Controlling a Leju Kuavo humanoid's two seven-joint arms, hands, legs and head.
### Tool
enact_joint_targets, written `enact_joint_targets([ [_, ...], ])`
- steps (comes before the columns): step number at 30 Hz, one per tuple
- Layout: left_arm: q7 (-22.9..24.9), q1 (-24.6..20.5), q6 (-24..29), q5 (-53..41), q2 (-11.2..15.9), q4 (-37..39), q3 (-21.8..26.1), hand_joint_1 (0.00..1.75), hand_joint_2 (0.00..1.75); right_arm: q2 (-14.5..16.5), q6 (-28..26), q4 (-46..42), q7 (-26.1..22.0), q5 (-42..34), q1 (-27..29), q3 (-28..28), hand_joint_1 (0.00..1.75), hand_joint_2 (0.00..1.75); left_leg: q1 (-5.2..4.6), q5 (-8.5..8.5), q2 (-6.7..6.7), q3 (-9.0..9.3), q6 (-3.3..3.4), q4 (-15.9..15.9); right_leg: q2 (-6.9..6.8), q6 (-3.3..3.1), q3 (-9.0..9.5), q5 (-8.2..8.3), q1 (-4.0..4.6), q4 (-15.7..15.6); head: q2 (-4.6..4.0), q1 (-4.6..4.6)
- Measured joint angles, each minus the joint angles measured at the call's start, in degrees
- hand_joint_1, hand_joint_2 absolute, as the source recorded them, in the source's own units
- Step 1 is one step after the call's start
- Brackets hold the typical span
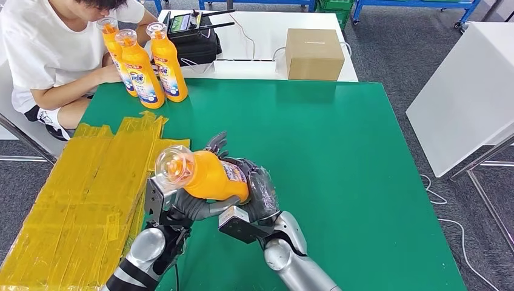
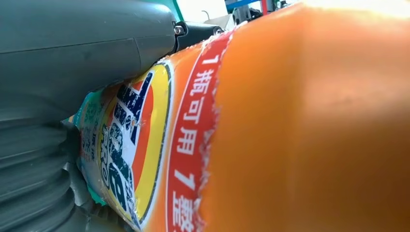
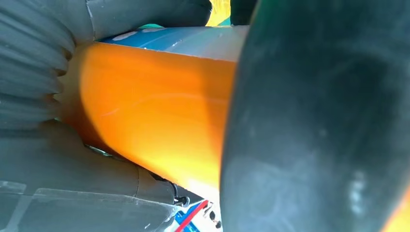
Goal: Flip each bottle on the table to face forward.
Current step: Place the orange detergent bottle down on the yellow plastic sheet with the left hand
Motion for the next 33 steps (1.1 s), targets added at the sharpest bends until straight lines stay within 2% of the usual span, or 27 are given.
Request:
enact_joint_targets([
  [3, -0.5, 0.3, 0.2, 2.3, 0.0, -0.1, 0.4, 1.68, 1.75, 0.0, 0.0, 0.6, 0.2, 0.4, -0.6, 0.5, 1.68, 1.75, 0.0, 0.0, 0.01, 0.0, 0.0, 0.0, 0.01, 0.0, 0.0, 0.0, 0.0, 0.0, 0.0, 0.0],
  [5, -0.9, 0.9, 0.8, 5.7, -0.1, -0.6, 0.9, 1.75, 1.75, 0.0, 0.1, 0.9, 0.5, 1.1, -1.1, 1.0, 1.68, 1.75, 0.0, 0.0, 0.03, 0.0, 0.0, 0.0, 0.02, 0.0, -0.02, 0.0, 0.0, 0.0, 0.0, 0.0],
  [8, -1.1, 1.9, 2.3, 9.6, -0.3, -1.7, 1.6, 1.75, 1.75, 0.1, 0.2, 1.0, 1.1, 1.8, -1.8, 1.7, 1.69, 1.75, 0.0, 0.0, 0.03, 0.0, 0.0, 0.0, 0.02, 0.0, -0.05, 0.0, 0.0, 0.0, 0.0, 0.01],
  [20, -1.8, 2.8, 5.1, 14.7, -0.7, -2.8, 2.6, 1.75, 1.75, 0.8, 0.2, 2.7, 1.2, 1.3, -3.3, 2.8, 1.73, 1.75, 0.0, 0.0, 0.04, 0.0, 0.0, 0.0, 0.02, 0.0, -0.06, 0.0, 0.0, 0.0, 0.0, 0.01],
  [21, -1.8, 2.8, 5.3, 14.8, -0.7, -2.9, 2.6, 1.75, 1.75, 0.9, 0.2, 2.8, 1.2, 1.2, -3.5, 2.9, 1.45, 1.75, 0.0, 0.0, 0.04, 0.0, 0.0, 0.0, 0.02, 0.0, -0.06, 0.0, 0.0, 0.0, 0.0, 0.0],
  [24, -2.2, 2.8, 6.2, 14.9, -0.7, -3.1, 2.8, 1.75, 1.75, 1.0, 0.3, 3.1, 1.1, 0.5, -3.7, 3.0, 0.15, 1.75, 0.0, 0.0, 0.04, 0.0, 0.0, 0.0, 0.03, 0.0, -0.06, 0.0, 0.0, 0.0, 0.0, 0.0],
  [25, -2.3, 2.8, 6.6, 15.0, -0.7, -3.2, 2.9, 1.75, 1.75, 1.0, 0.4, 3.2, 0.9, 0.0, -3.7, 3.0, 0.0, 1.75, 0.0, 0.0, 0.04, 0.0, 0.0, 0.0, 0.03, 0.0, -0.07, 0.0, 0.0, 0.0, 0.0, 0.0],
  [29, -3.7, 2.3, 9.2, 14.4, -0.9, -4.1, 4.1, 1.75, 1.75, 1.2, 1.9, 3.1, -0.3, -4.8, -2.6, 2.7, 0.0, 0.0, 0.01, 0.0, 0.03, -0.01, 0.0, 0.0, 0.02, 0.0, -0.08, 0.0, 0.0, 0.0, 0.0, 0.01],
  [33, -6.7, 0.6, 15.1, 9.1, -0.8, -4.9, 6.4, 1.75, 1.75, 0.9, 4.6, 1.6, -0.7, -11.3, -0.5, 0.5, 0.0, 0.0, 0.01, 0.0, 0.0, -0.03, 0.0, 0.0, 0.0, 0.0, -0.06, 0.0, 0.0, 0.0, 0.0, 0.01],
])
